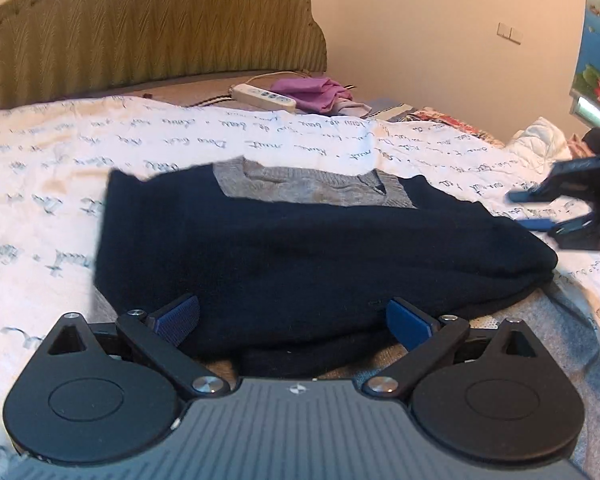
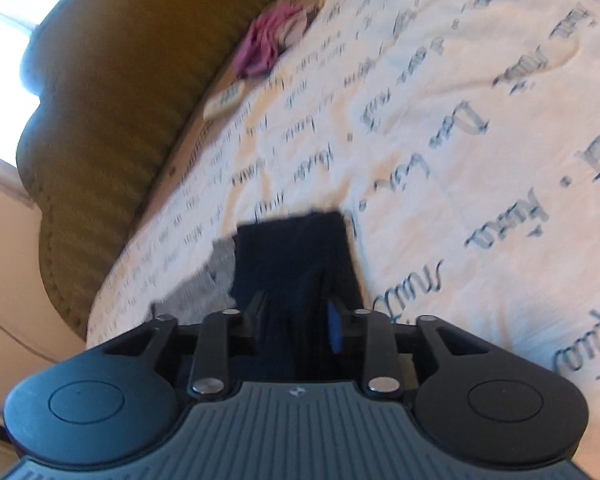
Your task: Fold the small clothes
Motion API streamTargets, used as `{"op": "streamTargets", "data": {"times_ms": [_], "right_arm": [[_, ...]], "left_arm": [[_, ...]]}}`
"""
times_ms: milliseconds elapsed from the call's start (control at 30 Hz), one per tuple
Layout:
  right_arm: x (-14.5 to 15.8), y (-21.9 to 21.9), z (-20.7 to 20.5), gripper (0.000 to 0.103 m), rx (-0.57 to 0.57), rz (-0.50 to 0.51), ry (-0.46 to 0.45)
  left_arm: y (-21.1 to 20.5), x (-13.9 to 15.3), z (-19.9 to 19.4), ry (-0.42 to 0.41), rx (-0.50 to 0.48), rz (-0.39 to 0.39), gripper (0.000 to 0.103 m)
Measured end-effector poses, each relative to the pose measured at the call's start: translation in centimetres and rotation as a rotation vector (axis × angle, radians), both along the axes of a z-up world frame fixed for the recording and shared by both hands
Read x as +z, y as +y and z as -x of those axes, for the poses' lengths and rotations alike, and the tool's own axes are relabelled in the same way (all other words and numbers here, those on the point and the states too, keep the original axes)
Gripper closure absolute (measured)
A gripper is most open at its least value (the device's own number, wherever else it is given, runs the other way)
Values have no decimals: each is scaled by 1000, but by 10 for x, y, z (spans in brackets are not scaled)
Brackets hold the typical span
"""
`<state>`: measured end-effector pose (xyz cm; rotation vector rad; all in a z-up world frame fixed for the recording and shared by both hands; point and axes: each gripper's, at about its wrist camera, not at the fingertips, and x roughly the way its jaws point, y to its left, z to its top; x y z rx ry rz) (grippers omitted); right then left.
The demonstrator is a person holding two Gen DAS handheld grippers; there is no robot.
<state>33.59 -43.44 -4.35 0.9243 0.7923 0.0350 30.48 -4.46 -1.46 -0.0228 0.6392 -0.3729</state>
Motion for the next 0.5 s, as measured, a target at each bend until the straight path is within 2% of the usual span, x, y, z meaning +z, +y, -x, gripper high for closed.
{"op": "streamTargets", "data": {"times_ms": [67, 200, 300, 367, 400, 433, 500], "right_arm": [[19, 2, 12, 63, 1, 63, -74], [36, 42, 22, 61, 166, 214, -124], [26, 71, 19, 61, 279, 280, -111], [13, 81, 14, 63, 302, 344, -63], [6, 83, 11, 63, 306, 376, -43], [1, 81, 12, 63, 311, 379, -47], [-3, 74, 17, 64, 304, 342, -66]], "left_arm": [[2, 10, 4, -25, -2, -4, 4], [2, 23, -8, -11, 53, 20, 3], [-3, 18, -26, 41, 56, 13, 3], [-7, 5, -40, 103, 73, -44, 4], [-9, -2, -42, 103, 66, -81, 0], [-11, -5, -40, 73, 49, -100, 1], [-9, -7, -41, 82, 51, -92, 1]]}}
